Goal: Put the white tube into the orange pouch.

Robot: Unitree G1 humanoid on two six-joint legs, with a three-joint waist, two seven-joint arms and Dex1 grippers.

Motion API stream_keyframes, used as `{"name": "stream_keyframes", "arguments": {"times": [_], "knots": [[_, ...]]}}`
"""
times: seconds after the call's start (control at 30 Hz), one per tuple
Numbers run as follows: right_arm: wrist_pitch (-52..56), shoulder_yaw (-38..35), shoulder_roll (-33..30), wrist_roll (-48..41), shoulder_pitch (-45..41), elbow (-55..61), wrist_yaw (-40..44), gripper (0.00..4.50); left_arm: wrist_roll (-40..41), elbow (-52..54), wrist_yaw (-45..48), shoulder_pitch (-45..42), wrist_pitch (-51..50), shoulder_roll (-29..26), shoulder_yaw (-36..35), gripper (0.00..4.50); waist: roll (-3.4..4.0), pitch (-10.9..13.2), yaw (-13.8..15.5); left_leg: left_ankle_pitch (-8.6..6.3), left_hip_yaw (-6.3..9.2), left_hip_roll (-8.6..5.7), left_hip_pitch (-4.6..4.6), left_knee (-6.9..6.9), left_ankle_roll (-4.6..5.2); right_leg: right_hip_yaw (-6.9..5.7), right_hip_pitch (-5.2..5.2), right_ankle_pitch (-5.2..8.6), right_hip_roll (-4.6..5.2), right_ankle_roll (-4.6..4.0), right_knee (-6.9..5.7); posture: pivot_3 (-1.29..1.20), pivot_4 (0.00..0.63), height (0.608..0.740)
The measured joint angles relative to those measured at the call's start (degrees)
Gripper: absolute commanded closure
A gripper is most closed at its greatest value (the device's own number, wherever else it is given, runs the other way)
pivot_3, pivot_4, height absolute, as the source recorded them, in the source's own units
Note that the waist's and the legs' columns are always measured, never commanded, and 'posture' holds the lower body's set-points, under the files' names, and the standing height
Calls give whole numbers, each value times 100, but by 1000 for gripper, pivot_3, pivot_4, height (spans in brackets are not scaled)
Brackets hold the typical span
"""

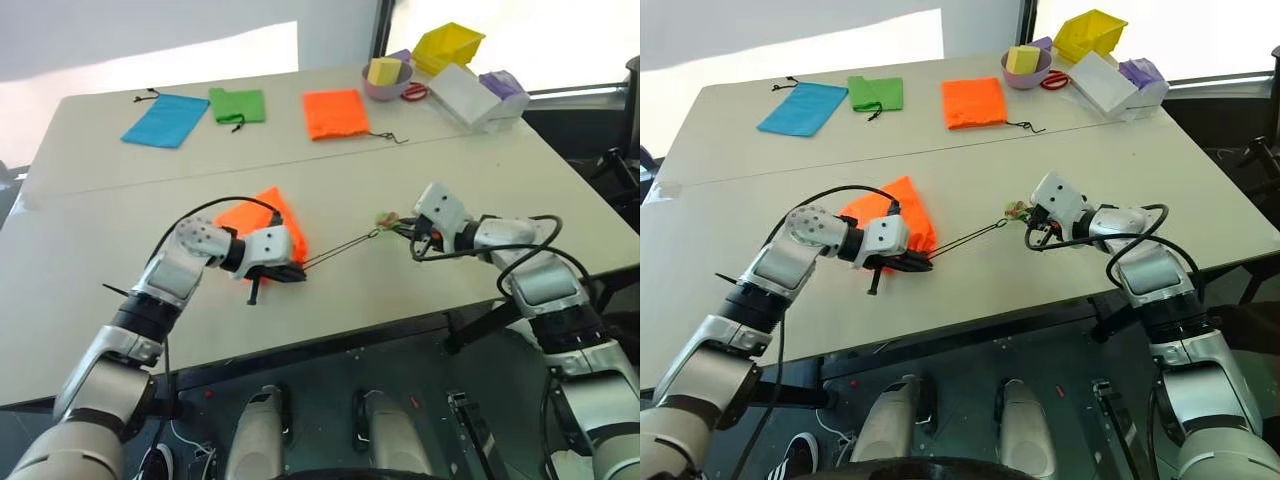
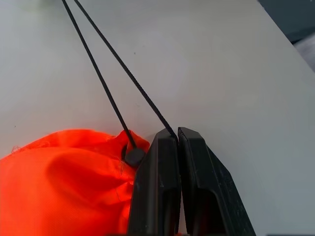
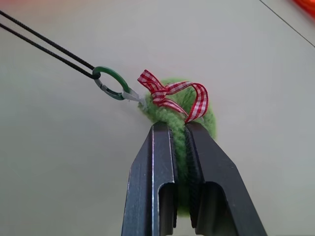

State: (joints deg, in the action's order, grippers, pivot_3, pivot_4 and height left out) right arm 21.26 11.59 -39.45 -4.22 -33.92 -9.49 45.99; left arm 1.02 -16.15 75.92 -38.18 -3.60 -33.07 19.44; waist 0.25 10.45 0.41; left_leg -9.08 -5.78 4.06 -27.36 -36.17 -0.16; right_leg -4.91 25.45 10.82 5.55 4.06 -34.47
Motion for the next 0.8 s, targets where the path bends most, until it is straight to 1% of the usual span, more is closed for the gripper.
{"name": "stream_keyframes", "arguments": {"times": [0.27,0.33,0.43,0.53,0.63,0.67,0.7,0.73,0.8], "knots": [[-37,1,1,63,-51,-35,0,4500,57,-68,-223,5,50,11,-4,4475,1,0,19,0,0,0,0,0,0,0,0,0,1,0,-1,0,150,740],[-7,-19,0,66,-51,-44,-6,4500,73,-169,-344,-12,113,114,-26,4475,3,-2,26,0,-1,0,1,-1,0,0,-1,-1,1,-2,-2,0,150,740],[127,-140,-1,36,-35,36,19,4500,102,-375,-519,-46,218,328,-115,3535,3,-2,30,0,-1,0,1,-5,0,0,-4,-1,2,-1,-2,0,150,740],[348,-201,3,-75,120,375,163,4500,202,-494,-605,-59,172,523,-214,2046,2,-3,26,0,0,0,2,-4,0,0,-4,0,2,0,-4,0,150,740],[557,-181,7,-185,395,695,359,4500,341,-498,-527,-53,6,545,-251,587,2,-3,23,1,1,0,1,-4,2,0,-1,-1,1,-1,-7,0,150,740],[638,-169,27,-230,460,750,398,4112,389,-490,-520,-50,11,546,-310,7,2,-3,22,7,1,0,0,-4,12,0,0,-1,1,-1,-7,0,150,740],[699,-167,38,-266,471,774,408,3704,460,-445,-519,-43,-39,546,-359,0,2,-3,16,8,0,0,-1,-4,12,0,1,-1,1,-1,-7,0,150,740],[789,-169,41,-313,472,819,421,3447,605,-297,-516,-30,-194,568,-466,0,0,-1,12,8,0,0,-2,-4,13,1,2,-1,1,-1,-7,0,150,740],[922,-177,42,-400,473,926,459,2431,917,32,-524,-33,-483,598,-677,0,0,-1,16,8,1,0,-2,-4,13,1,1,-1,1,-1,-7,0,150,740]]}}
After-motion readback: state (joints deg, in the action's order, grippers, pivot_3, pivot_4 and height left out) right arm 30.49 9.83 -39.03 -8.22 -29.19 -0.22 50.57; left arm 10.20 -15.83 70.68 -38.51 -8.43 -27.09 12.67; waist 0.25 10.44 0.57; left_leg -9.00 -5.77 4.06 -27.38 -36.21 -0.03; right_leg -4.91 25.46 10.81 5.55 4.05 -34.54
